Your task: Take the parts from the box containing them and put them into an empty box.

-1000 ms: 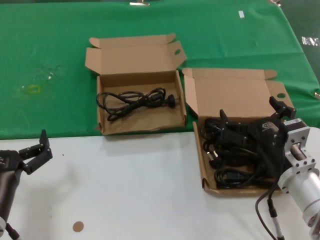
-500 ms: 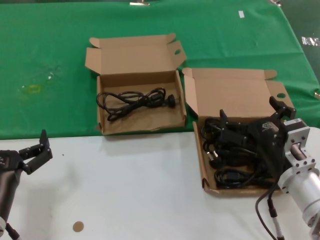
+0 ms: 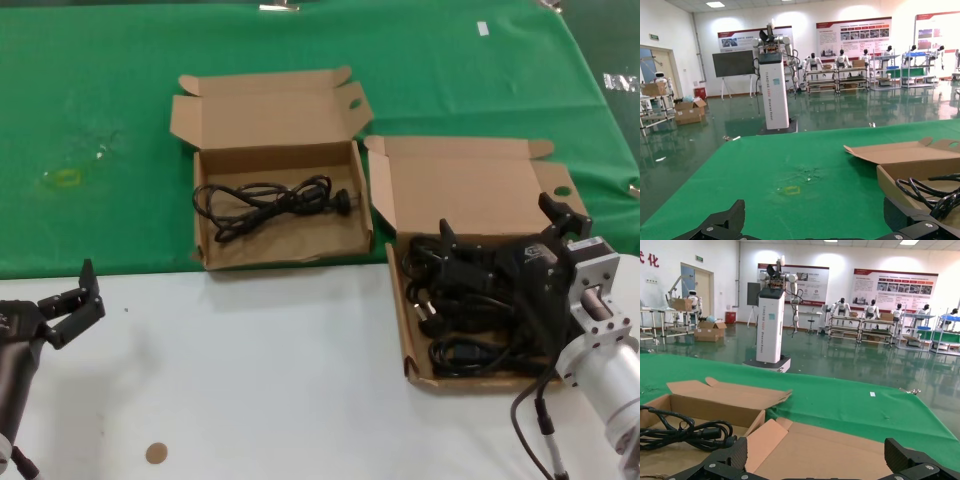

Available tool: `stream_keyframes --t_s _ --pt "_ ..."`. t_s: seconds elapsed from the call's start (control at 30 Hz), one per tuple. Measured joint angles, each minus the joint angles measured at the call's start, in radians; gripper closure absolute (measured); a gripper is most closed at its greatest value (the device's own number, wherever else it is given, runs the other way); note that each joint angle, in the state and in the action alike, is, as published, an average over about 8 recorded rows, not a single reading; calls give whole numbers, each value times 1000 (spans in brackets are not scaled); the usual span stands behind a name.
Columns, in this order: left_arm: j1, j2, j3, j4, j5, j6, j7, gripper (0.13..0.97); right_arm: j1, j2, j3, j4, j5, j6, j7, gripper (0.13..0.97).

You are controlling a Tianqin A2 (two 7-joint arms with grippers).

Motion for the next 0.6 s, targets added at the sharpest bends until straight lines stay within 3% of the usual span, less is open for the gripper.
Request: stream_keyframes --t_s 0.6 --pt "0 0 0 0 0 0 0 132 0 0 0 0 0 0 0 129"
